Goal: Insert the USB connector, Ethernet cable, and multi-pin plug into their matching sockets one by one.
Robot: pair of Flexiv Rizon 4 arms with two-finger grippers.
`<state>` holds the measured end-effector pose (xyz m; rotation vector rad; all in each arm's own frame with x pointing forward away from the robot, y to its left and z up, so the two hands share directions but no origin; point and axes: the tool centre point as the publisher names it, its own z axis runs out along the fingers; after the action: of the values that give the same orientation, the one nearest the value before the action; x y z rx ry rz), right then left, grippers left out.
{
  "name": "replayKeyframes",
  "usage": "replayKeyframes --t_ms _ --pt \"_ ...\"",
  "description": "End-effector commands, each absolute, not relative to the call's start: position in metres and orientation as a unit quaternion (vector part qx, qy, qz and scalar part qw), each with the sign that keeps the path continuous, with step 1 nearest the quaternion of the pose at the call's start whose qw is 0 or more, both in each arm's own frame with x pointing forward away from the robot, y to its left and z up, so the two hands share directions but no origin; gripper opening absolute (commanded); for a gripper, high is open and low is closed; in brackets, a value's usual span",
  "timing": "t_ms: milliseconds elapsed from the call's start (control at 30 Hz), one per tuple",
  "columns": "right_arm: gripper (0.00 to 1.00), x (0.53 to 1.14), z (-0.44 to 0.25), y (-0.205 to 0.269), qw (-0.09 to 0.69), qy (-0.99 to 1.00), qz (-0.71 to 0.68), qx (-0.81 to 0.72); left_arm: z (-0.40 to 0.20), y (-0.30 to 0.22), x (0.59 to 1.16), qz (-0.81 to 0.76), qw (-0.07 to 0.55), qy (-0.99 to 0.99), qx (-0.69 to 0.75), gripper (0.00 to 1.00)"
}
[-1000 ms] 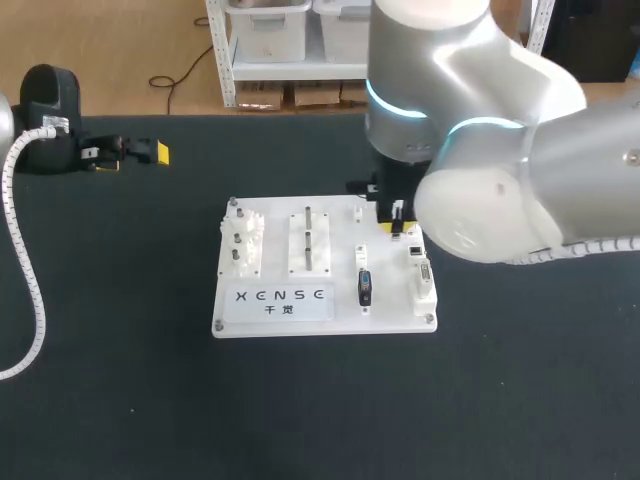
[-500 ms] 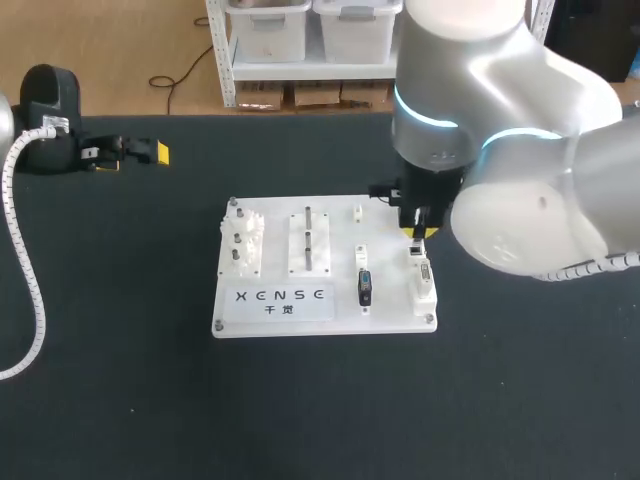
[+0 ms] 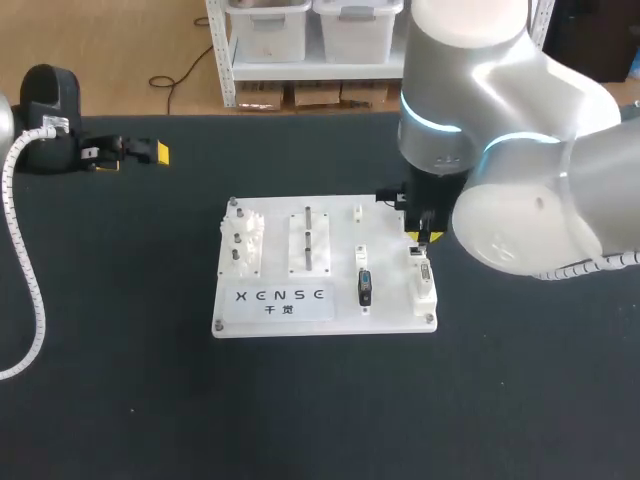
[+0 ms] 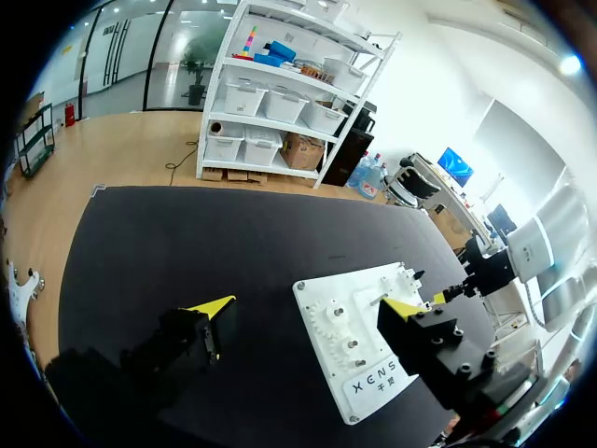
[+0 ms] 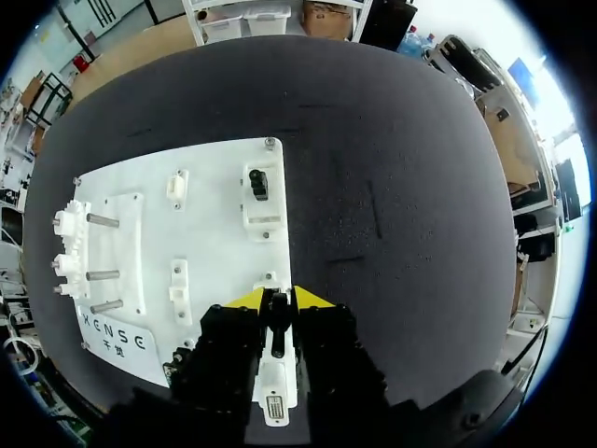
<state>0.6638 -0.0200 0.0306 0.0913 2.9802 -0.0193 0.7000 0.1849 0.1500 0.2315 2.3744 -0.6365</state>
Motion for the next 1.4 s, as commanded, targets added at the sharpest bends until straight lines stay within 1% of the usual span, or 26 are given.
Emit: replayKeyframes --t_ms 33,1400 --pt "0.0 0.669 0.027 -0.015 0.074 0.997 -0.008 0.03 0.15 0.185 0.7 -0.243 0.33 0.908 0.089 1.0" --pt "0.0 0.663 0.027 -0.015 0.071 0.997 -0.007 0.025 0.15 0.185 0.7 -0.243 0.33 0.908 0.089 1.0"
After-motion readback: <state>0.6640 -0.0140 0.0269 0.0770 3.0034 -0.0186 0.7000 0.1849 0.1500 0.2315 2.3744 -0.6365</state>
